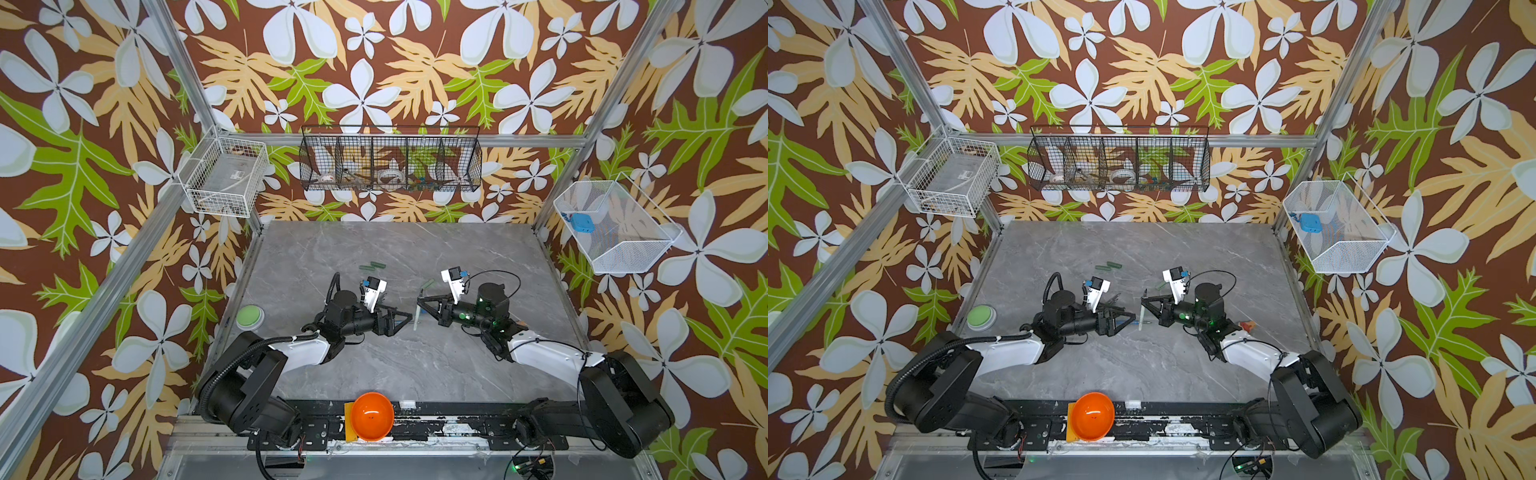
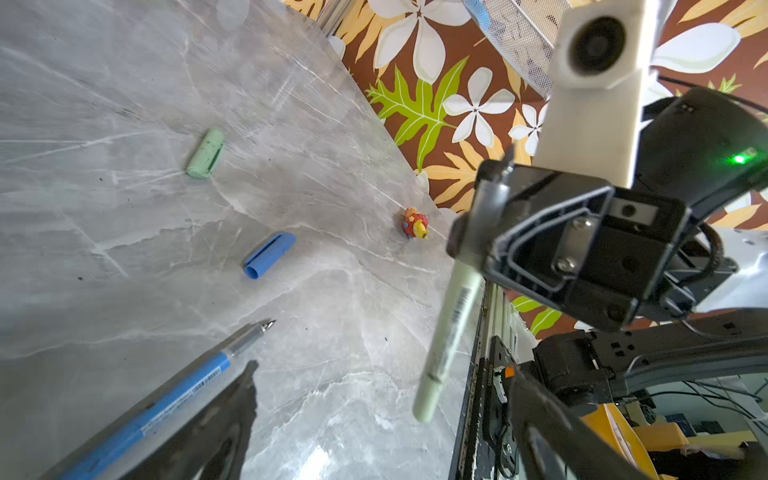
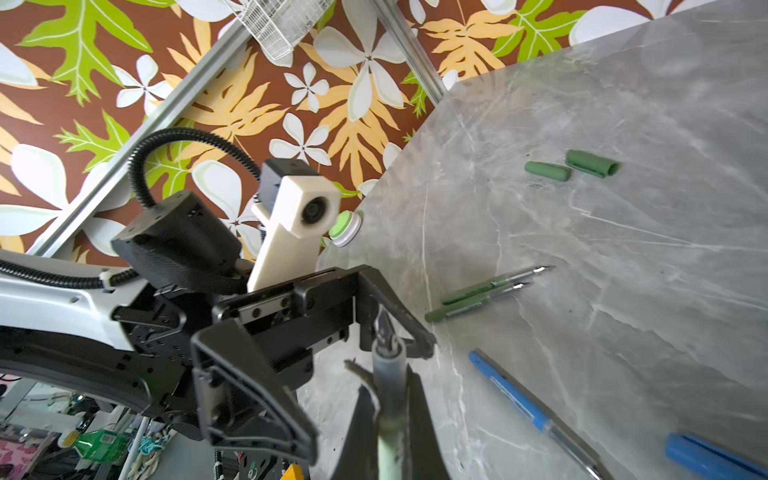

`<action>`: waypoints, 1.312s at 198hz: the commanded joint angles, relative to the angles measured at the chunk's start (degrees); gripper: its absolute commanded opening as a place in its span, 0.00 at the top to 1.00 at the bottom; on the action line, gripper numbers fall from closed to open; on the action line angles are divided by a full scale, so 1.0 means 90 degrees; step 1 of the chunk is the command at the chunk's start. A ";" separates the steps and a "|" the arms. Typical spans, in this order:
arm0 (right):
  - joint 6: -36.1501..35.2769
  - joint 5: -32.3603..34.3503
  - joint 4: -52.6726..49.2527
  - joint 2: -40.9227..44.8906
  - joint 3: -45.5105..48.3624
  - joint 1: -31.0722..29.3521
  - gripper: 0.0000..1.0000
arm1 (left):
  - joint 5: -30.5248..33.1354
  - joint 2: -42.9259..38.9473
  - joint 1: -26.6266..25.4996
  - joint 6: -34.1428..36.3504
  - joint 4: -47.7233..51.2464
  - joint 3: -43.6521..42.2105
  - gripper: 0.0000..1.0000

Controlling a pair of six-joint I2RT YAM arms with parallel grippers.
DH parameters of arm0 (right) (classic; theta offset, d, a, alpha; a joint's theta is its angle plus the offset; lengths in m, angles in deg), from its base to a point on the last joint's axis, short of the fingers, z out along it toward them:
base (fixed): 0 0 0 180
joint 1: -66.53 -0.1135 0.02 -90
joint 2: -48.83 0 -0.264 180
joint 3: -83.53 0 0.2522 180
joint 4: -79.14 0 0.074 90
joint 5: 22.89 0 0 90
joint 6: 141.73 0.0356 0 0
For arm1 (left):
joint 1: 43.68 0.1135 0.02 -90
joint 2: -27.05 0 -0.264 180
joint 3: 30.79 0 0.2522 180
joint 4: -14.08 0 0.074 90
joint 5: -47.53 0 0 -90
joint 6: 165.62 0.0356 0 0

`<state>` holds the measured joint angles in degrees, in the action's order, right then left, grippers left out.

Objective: Insert the pens into the pen caps
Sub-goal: 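Pass the light green pen from the right gripper to the left gripper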

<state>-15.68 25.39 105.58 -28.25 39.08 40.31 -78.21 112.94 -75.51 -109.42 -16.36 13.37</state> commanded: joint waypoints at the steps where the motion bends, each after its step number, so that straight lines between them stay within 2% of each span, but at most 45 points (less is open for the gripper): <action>1: 0.0309 0.0224 0.0738 -0.0087 0.0036 -0.0117 1.00 | -0.0332 0.0213 -0.0035 -0.0296 -0.0646 0.0099 0.14; 23: 0.0631 0.0365 0.1372 -0.0258 0.0148 -0.0134 1.00 | -0.0423 0.0349 -0.0121 -0.0429 -0.0796 0.0202 0.15; 47: 0.0672 0.0528 0.1499 -0.0417 0.0089 -0.0168 1.00 | -0.0440 0.0379 -0.0212 -0.0419 -0.0751 0.0295 0.16; 78: 0.0674 0.0535 0.1567 -0.0581 -0.0034 -0.0182 1.00 | -0.0469 0.0389 -0.0242 -0.0423 -0.0725 0.0324 0.21; 104: 0.0752 0.0506 0.1693 -0.0716 -0.0075 -0.0183 1.00 | -0.0491 0.0400 -0.0262 -0.0399 -0.0636 0.0358 0.31; 140: 0.1027 0.0339 0.2111 -0.0989 -0.0080 -0.0195 1.00 | -0.0442 0.0442 -0.0271 -0.0301 -0.0416 0.0453 0.36; 164: 0.1076 0.0330 0.2223 -0.1084 -0.0097 -0.0221 1.00 | -0.0385 0.0457 -0.0271 -0.0228 -0.0248 0.0537 0.47; 201: 0.1067 0.0410 0.2315 -0.1046 -0.0058 -0.0234 1.00 | -0.0335 0.0457 -0.0271 -0.0136 -0.0056 0.0632 0.77; 229: 0.1065 0.0476 0.2359 -0.0991 -0.0027 -0.0233 1.00 | -0.0335 0.0491 -0.0271 -0.0104 0.0068 0.0705 0.84; 260: 0.1081 0.0456 0.2344 -0.0996 -0.0031 -0.0232 0.98 | -0.0276 0.0429 -0.0271 0.0007 0.0266 0.0758 1.00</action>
<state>-5.47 29.48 124.36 -37.43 38.94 38.28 -81.54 117.15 -78.11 -110.23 -15.99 19.51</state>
